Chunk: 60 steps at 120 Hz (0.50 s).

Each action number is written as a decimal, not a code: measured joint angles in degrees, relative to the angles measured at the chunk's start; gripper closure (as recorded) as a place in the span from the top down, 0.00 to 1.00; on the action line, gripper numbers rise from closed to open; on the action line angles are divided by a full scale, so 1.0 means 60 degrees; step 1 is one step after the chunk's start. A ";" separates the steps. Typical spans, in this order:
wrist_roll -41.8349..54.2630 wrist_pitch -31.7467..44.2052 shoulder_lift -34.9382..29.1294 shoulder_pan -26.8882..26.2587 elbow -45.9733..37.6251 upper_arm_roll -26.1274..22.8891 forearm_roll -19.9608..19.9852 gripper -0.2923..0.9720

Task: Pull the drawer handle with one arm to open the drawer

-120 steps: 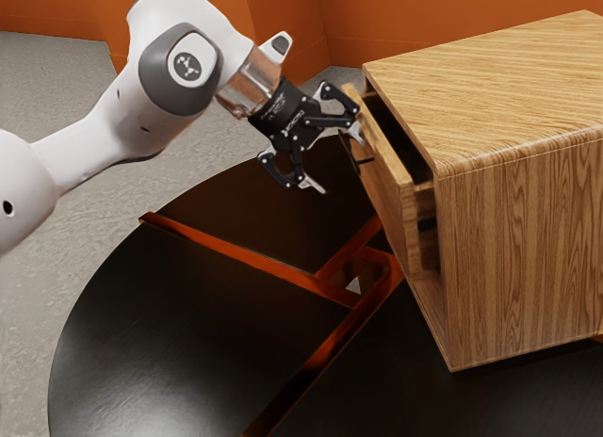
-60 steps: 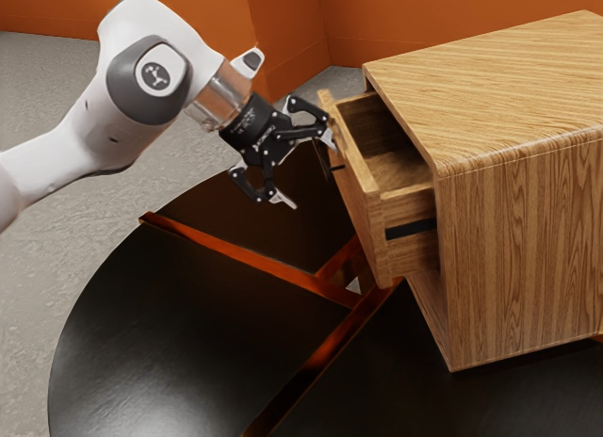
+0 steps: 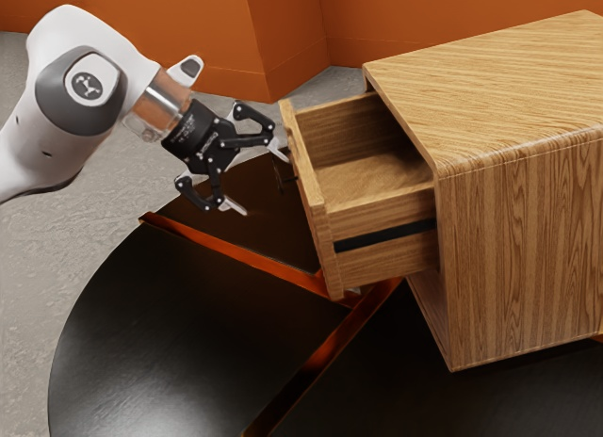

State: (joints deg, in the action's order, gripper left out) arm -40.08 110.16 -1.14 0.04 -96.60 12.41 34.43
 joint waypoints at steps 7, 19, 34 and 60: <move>0.0034 0.0062 -0.0217 -0.0112 -0.0264 0.0192 -0.0006 0.77; 0.0091 0.0148 -0.0503 -0.0186 -0.0616 0.0426 -0.0019 0.77; 0.0171 0.0256 -0.1020 -0.0259 -0.1129 0.0856 -0.0069 0.77; 0.0337 -0.1498 -0.2119 0.0178 0.3185 0.1037 -0.2371 0.76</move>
State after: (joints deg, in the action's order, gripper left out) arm -38.06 101.17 -13.86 1.11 -77.49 18.63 20.20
